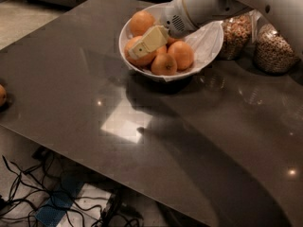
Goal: Pick orange from white bowl
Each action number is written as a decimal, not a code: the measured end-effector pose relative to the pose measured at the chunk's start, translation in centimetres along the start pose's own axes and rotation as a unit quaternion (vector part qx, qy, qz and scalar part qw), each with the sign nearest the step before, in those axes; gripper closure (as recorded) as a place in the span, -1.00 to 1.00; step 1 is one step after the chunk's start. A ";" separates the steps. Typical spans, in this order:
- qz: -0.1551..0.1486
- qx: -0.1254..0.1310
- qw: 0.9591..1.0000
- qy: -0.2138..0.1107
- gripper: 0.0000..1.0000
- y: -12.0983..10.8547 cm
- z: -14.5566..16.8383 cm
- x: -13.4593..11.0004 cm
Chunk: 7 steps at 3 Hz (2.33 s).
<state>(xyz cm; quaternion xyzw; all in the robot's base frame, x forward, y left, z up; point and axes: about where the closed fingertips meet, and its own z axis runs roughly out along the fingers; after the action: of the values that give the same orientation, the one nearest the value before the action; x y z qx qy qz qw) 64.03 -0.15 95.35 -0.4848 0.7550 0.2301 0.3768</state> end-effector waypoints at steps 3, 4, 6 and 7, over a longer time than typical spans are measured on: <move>0.002 0.028 0.999 0.017 -0.60 -1.8 0.9 1.1; 0.002 0.036 0.999 0.022 -0.62 -2.5 1.1 1.3; 0.007 0.029 0.999 0.030 -0.58 -2.6 2.5 1.6; 0.012 0.016 0.999 0.034 -0.58 -2.2 3.6 1.7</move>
Offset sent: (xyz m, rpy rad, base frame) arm 0.0170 -0.0106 -0.0116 -0.0401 -0.0173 -0.0484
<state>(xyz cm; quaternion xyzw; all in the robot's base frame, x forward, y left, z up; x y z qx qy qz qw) 66.79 0.49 91.85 -0.4772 0.7769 0.2059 0.3555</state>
